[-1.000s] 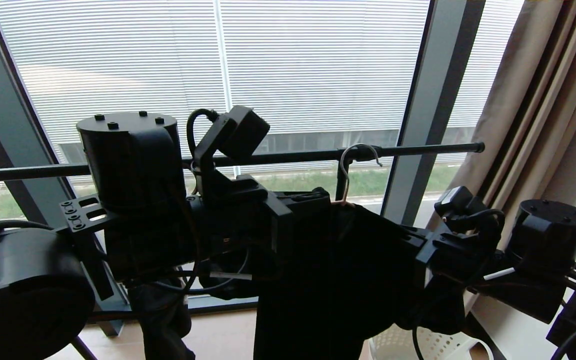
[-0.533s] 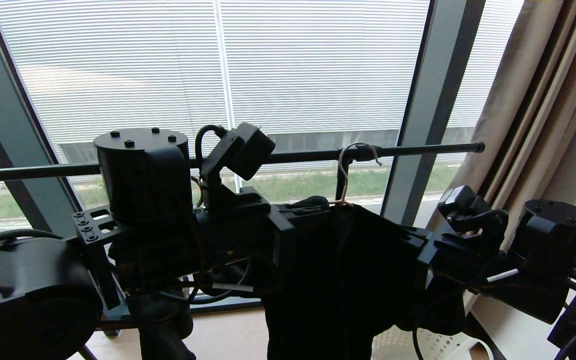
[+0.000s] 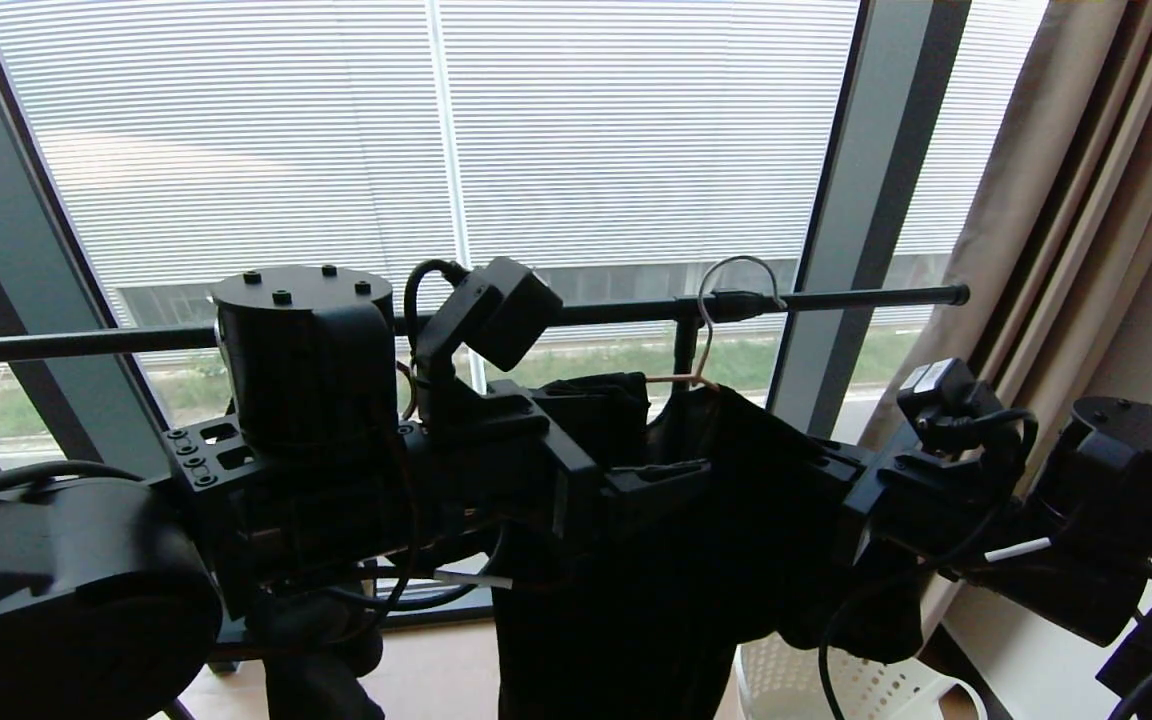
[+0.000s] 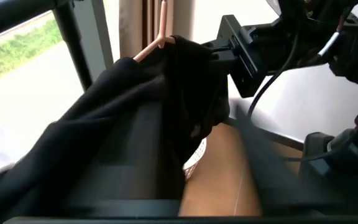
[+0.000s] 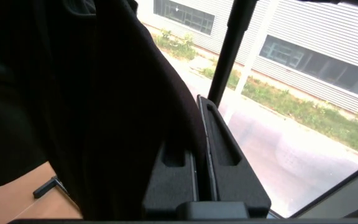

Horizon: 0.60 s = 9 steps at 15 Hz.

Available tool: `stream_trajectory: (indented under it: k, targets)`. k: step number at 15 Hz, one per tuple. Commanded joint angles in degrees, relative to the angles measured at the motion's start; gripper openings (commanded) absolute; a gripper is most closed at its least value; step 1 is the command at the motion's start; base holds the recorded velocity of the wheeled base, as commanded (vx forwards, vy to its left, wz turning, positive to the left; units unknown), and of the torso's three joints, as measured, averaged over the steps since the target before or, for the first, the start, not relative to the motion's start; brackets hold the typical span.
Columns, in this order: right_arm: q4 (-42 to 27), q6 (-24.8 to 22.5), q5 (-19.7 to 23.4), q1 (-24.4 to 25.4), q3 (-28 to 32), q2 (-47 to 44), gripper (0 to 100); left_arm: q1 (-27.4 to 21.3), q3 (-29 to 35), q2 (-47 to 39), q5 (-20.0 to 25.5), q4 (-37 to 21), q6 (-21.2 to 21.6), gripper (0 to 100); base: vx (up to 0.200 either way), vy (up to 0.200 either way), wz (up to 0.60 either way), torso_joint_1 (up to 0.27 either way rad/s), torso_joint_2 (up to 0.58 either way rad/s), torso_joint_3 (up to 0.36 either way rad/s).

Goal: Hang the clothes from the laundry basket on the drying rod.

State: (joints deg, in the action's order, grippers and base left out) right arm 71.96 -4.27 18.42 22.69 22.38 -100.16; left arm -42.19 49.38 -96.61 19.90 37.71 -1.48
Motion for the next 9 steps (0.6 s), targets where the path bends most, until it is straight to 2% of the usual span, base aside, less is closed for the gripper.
stream_trajectory:
  k: [1, 4, 7, 9]
  targets:
    - [0.0, 0.0, 0.0, 0.0, 0.1, 0.0, 0, 0.0, -0.3, 1.2, 0.0, -0.1, 0.1, 100, 0.000, 0.000, 0.00, 0.000, 0.00, 0.000]
    - [0.1, 0.0, 0.0, -1.0, 0.5, -1.2, 0, 0.4, -3.3, 5.5, -0.7, -0.5, 0.9, 100, 0.000, 0.000, 0.00, 0.000, 0.00, 0.000]
    - [0.0, 0.0, 0.7, -2.1, 0.7, -1.4, 0, 3.2, -7.3, 10.8, -0.7, -0.5, 0.9, 100, 0.000, 0.000, 0.00, 0.000, 0.00, 0.000]
    - [0.0, 0.0, 2.8, -2.7, 0.7, -1.8, 0, 6.9, -9.9, 14.3, -0.6, -0.7, 0.9, 100, 0.000, 0.000, 0.00, 0.000, 0.00, 0.000]
